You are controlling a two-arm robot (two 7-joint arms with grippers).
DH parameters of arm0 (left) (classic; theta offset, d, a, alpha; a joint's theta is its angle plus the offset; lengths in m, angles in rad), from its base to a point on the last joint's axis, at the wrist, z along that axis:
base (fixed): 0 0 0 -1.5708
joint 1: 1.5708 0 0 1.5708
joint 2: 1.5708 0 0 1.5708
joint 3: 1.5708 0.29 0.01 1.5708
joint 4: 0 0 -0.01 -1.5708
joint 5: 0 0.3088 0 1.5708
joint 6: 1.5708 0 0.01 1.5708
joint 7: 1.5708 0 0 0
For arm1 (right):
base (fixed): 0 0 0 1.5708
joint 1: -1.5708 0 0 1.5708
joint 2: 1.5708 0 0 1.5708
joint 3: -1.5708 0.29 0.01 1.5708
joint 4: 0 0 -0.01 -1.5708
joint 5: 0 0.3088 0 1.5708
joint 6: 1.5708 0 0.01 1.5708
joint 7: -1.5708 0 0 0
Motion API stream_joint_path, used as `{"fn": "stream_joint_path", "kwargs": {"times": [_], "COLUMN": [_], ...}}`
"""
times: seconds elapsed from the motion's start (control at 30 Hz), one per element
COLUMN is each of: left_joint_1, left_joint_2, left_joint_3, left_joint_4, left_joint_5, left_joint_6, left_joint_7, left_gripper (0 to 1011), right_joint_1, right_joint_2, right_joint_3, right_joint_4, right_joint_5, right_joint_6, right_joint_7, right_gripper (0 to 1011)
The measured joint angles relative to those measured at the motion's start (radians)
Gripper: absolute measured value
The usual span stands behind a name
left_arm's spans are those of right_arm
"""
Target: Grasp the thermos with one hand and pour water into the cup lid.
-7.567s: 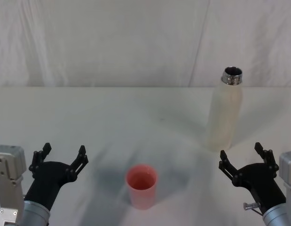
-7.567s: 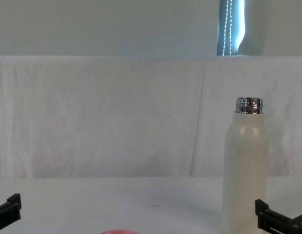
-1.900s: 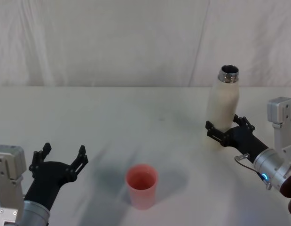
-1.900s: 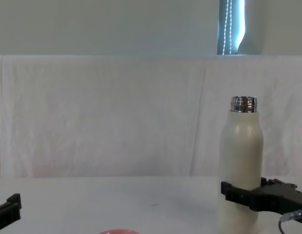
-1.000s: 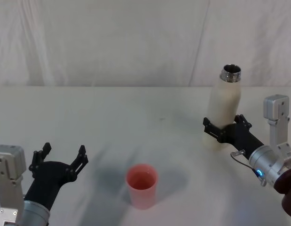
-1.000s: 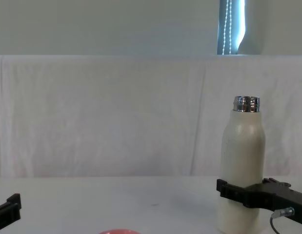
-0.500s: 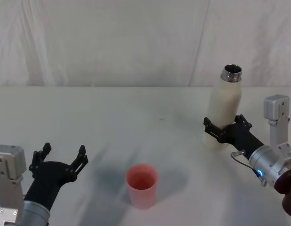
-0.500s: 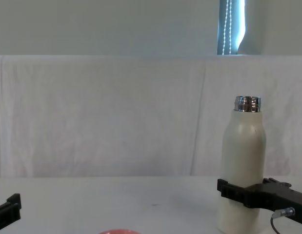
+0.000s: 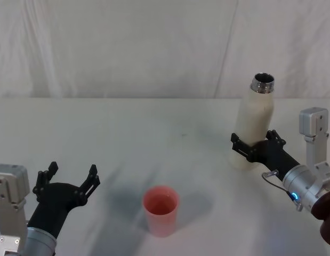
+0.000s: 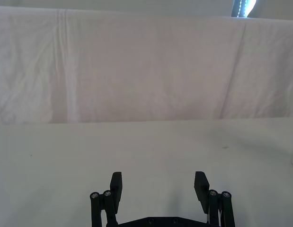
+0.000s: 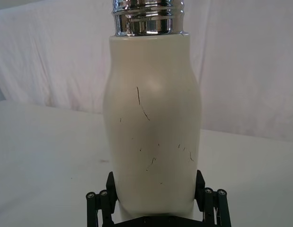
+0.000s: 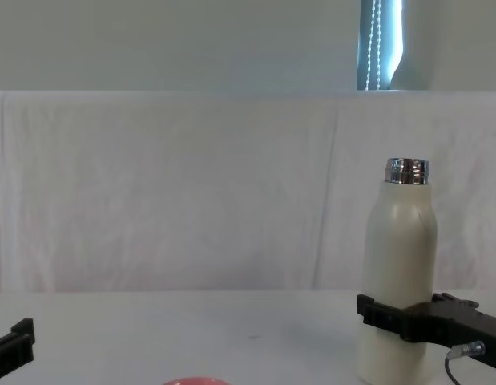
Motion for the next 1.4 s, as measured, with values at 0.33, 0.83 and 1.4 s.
{"fn": "stream_joint_path", "kwargs": {"times": [0.33, 0.83, 1.4], "left_joint_1": [0.0, 0.0, 0.0], "left_joint_2": [0.0, 0.0, 0.0], "left_joint_3": [0.0, 0.0, 0.0], "left_joint_4": [0.0, 0.0, 0.0], "left_joint_5": [0.0, 0.0, 0.0], "left_joint_6": [0.0, 0.0, 0.0], "left_joint_7": [0.0, 0.0, 0.0], "left_gripper": [1001, 1001, 1001], "right_joint_1": [0.0, -0.017, -0.092], "right_joint_2": [0.0, 0.015, 0.115], "right_joint_3": [0.0, -0.004, -0.045], "right_joint_4": [0.0, -0.043, -0.249], "right_joint_5": [0.0, -0.012, -0.134], "right_joint_6": [0.0, -0.038, -0.028], "right_joint_7": [0.0, 0.026, 0.026], "right_gripper": [962, 962, 962]}}
